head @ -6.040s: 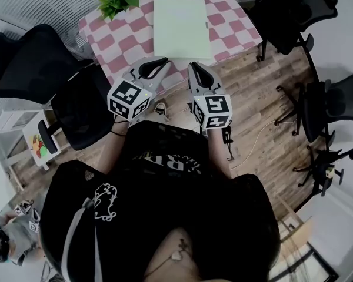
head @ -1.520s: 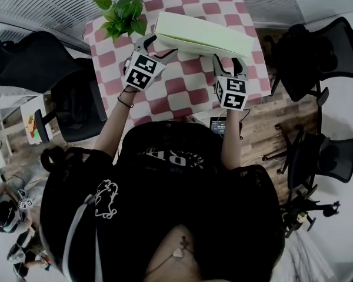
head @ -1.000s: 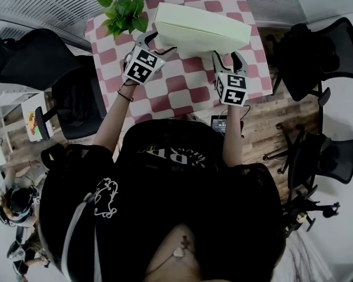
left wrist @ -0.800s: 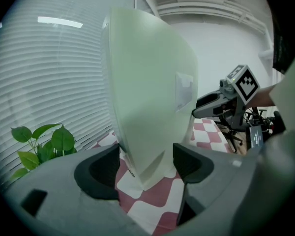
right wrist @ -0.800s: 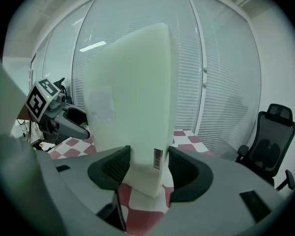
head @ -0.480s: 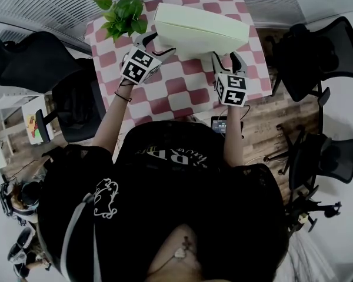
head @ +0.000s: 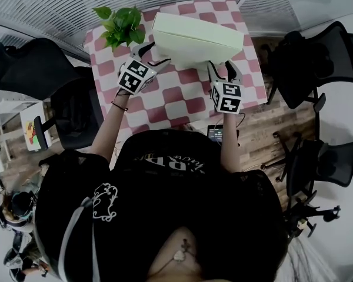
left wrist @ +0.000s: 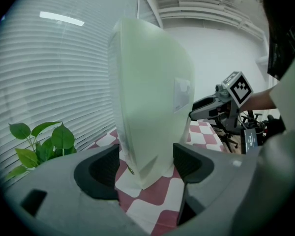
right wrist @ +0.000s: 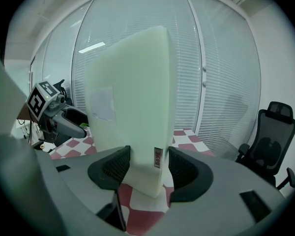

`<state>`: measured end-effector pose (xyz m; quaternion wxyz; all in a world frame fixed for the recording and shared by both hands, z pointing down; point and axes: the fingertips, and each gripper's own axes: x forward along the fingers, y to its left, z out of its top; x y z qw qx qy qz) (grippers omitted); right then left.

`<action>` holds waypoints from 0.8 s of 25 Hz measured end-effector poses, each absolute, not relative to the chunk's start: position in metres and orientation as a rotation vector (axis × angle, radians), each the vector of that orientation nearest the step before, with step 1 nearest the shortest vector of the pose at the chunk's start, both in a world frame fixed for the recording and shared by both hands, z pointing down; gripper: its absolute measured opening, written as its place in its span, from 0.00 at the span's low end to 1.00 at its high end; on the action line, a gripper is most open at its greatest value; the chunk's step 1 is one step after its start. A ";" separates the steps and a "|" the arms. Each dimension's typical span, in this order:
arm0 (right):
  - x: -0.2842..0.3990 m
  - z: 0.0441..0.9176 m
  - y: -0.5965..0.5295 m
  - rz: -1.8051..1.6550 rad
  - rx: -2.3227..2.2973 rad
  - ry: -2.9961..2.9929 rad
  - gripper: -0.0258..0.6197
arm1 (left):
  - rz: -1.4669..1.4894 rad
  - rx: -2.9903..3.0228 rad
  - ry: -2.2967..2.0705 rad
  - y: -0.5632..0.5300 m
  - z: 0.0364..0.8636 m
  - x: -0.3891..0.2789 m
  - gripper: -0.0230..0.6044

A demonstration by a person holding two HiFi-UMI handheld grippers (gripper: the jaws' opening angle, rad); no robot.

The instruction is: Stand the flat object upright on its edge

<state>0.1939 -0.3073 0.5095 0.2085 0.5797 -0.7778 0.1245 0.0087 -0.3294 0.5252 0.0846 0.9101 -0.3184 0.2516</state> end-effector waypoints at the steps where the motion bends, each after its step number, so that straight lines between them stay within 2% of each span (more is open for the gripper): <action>1: 0.194 0.509 -0.308 0.345 1.615 -2.164 0.42 | 0.747 2.714 -0.953 -0.330 0.525 0.008 0.58; 20: 0.202 0.501 -0.282 0.363 1.674 -2.129 0.42 | 0.662 2.695 -0.964 -0.293 0.514 -0.005 0.58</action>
